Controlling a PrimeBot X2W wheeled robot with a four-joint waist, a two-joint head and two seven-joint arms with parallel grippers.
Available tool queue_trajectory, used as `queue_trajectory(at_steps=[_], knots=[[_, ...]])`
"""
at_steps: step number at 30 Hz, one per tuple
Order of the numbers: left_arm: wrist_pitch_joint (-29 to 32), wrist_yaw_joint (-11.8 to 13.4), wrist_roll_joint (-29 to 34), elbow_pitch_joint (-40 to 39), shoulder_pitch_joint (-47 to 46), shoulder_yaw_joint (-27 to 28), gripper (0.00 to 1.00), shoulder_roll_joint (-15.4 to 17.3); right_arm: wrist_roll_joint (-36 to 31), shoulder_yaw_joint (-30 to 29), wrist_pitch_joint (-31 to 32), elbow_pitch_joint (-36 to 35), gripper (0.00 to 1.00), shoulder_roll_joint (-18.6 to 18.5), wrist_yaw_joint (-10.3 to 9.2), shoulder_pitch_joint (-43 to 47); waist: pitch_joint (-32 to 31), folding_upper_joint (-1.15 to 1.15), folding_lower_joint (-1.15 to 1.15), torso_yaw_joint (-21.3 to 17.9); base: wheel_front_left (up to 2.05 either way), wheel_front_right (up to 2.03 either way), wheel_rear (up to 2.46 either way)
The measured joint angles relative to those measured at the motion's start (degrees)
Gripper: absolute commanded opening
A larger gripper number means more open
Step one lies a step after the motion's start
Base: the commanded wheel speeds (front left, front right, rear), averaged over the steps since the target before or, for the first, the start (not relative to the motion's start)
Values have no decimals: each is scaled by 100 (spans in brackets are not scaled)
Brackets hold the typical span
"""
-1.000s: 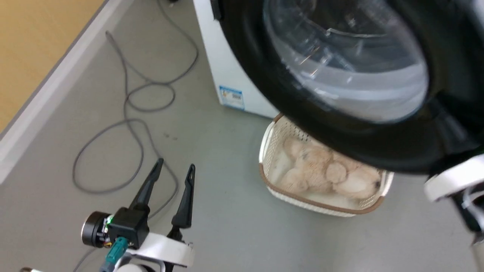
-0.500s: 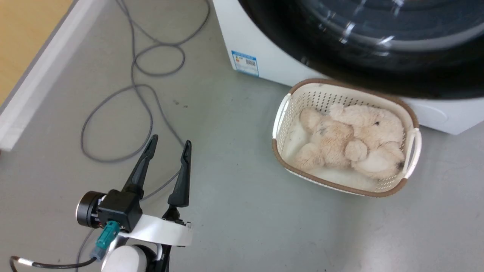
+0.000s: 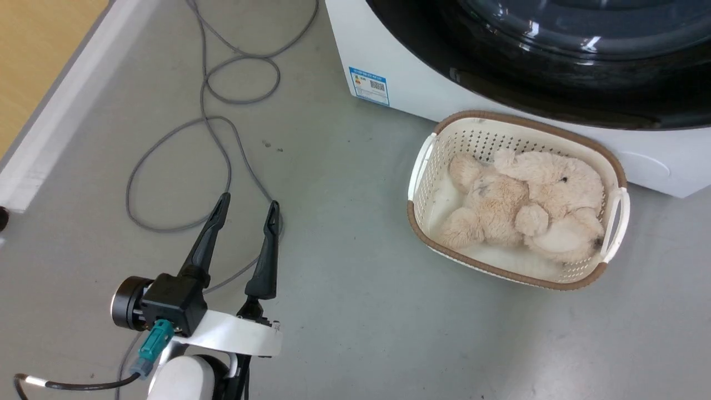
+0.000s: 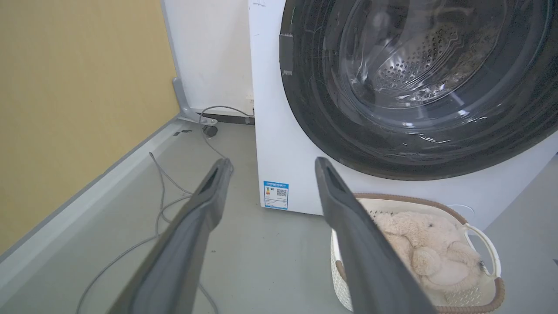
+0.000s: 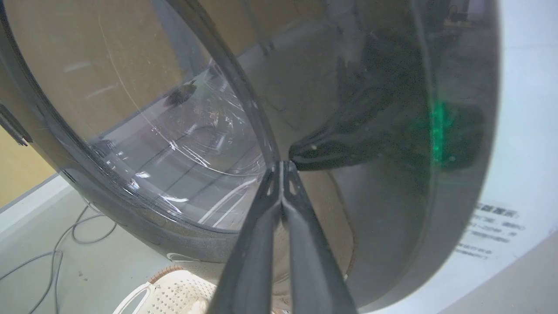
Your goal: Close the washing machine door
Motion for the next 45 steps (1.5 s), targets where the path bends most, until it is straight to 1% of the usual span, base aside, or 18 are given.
queue_trajectory(at_steps=[4,8,13,17,21,23,30,33,35,36,37,41,45], knots=[[0,-27,37,33,1,40,100,-48,-8,32,-187,62,0,35,-10,12,-136,0,0,-31,0,0,0],[0,-33,75,110,14,103,100,-93,78,232,-545,-21,0,45,-64,242,-364,0,0,-105,0,0,0],[0,-36,63,278,158,242,100,-116,278,565,-1003,-415,0,222,-67,1157,-767,0,0,-247,0,0,0],[0,-20,105,480,297,301,100,-107,369,664,-1262,-862,0,343,-67,1878,-1128,0,-1,-389,0,0,0],[0,-18,105,583,408,367,100,-82,233,710,-1397,-1379,0,542,-67,2586,-1464,0,-1,-555,0,0,0],[0,-2,104,623,471,387,100,-69,99,641,-1449,-1628,0,716,-67,2942,-1615,0,-1,-642,0,0,0],[0,2,73,728,656,404,100,5,-288,335,-1497,-2424,0,1548,-67,3970,-2043,0,-1,-895,0,0,0],[0,8,73,761,790,378,100,4,-472,193,-1411,-2705,0,1947,-67,4358,-2203,0,-1,-965,0,0,0],[0,30,73,779,895,357,100,2,-579,198,-1334,-2843,1,2097,-67,4593,-2298,0,-1,-1004,0,0,0],[0,33,73,784,946,343,100,1,-648,215,-1284,-2888,53,2138,-67,4701,-2339,0,-1,-1022,0,0,0],[0,33,71,793,994,335,100,-1,-732,242,-1247,-2918,100,2164,-67,4799,-2371,0,-1,-1042,0,0,0],[0,33,73,840,1104,259,100,-5,-767,305,-1201,-2943,100,2262,-67,5094,-2440,0,-2,-1086,0,0,0],[0,49,73,862,1146,210,100,0,-787,350,-1200,-2945,100,2293,-67,5185,-2464,0,-1,-1101,0,0,0]])
